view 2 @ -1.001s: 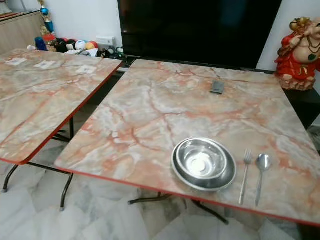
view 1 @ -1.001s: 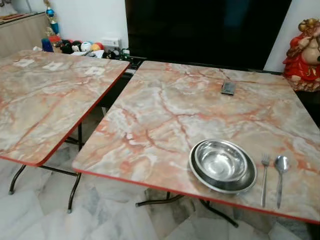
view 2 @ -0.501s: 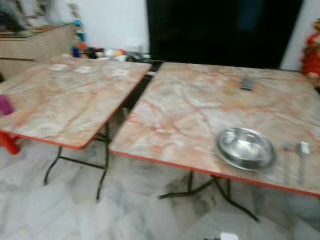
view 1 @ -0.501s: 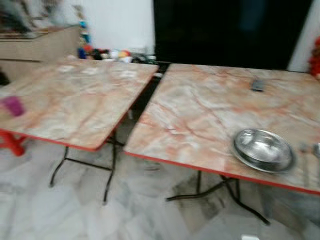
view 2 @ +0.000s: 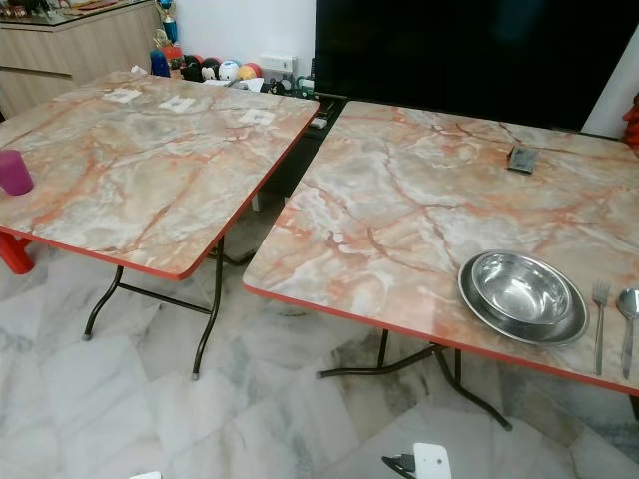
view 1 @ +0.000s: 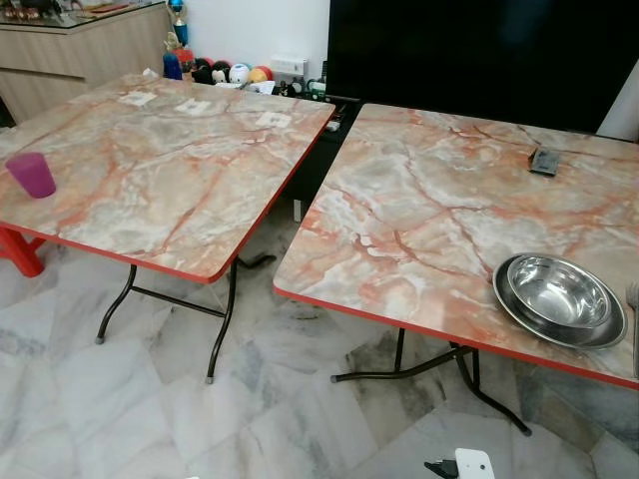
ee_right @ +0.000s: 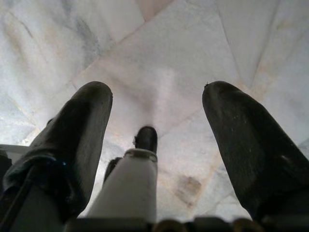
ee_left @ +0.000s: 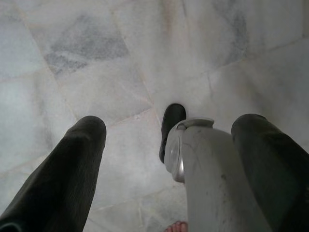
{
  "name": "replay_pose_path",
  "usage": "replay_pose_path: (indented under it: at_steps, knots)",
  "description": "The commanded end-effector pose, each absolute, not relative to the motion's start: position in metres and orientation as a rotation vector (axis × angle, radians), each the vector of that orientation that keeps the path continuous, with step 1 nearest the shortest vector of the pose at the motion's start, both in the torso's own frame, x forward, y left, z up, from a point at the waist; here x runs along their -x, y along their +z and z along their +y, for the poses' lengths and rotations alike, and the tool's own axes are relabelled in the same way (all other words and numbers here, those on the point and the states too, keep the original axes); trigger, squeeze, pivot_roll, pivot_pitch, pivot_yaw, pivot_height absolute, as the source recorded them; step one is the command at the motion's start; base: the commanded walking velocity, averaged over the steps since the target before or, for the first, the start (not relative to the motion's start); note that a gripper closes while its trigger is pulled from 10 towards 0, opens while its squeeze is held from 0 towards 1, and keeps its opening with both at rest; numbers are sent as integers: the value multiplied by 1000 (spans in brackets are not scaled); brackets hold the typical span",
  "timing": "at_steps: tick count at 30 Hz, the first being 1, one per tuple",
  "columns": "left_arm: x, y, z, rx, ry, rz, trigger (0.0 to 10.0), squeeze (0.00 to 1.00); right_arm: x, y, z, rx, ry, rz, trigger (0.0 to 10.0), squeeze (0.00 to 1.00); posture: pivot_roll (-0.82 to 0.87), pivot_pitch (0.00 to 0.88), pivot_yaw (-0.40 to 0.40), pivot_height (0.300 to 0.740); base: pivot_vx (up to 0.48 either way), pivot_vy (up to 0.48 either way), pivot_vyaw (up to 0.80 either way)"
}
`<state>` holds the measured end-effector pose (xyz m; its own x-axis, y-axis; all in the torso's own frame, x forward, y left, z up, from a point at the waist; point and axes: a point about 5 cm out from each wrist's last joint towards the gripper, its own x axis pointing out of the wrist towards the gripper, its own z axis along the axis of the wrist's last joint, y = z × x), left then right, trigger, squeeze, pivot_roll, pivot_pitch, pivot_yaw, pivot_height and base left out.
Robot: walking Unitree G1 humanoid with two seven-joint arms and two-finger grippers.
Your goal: Setting the table
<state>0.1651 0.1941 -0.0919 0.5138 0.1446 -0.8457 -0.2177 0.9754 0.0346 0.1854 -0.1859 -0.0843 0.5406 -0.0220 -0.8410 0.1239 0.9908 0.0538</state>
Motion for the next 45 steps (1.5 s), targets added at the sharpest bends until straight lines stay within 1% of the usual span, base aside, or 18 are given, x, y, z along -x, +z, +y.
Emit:
replay_pose_path:
  at_steps: [1, 9, 10, 13, 16, 19, 23, 25, 33, 45]
  knots:
    - [-161, -94, 191, 47, 167, 1031, 10000, 0, -187, -83, -189, -126, -113, 984, 10000, 0, 42, 0, -5, 740, 0, 0, 0]
    - [-157, -96, 185, 5, 99, 1034, 10000, 0, -175, -87, -198, -136, -160, 998, 10000, 0, -28, 0, 22, 740, 0, 0, 0]
    - [-156, -97, 183, -10, 75, 1040, 10000, 0, -166, -90, -204, -145, -197, 1018, 10000, 0, -47, 0, 31, 740, 0, 480, 0]
    - [-153, -98, 181, -34, 39, 1046, 10000, 0, -158, -93, -212, -159, -236, 1036, 10000, 0, -66, 0, 37, 740, 0, 480, -413]
    - [-151, -99, 181, -32, 37, 1054, 10000, 0, -156, -93, -215, -159, -242, 1041, 10000, 0, -71, 0, 32, 740, 0, 480, -785]
    - [-146, -101, 181, -24, 45, 1061, 10000, 0, -154, -93, -217, -153, -241, 1050, 10000, 0, -45, 0, 10, 740, 0, 480, 0]
    - [-143, -102, 181, -16, 54, 1064, 10000, 0, -154, -93, -219, -143, -234, 1054, 10000, 0, -28, 0, 2, 740, 0, 480, 0]
    - [-140, -103, 181, -14, 58, 1070, 10000, 0, -144, -97, -216, -147, -233, 1063, 10000, 0, -13, 0, -2, 740, 0, 480, 0]
    - [-134, -105, 181, -14, 67, 1085, 10000, 0, -135, -100, -215, -136, -222, 1082, 10000, 0, 4, 0, -5, 740, 0, 480, 0]
    - [-128, -106, 180, -8, 77, 1086, 10000, 0, -129, -102, -216, -133, -224, 1095, 10000, 0, -4, 0, -6, 740, 0, 480, 0]
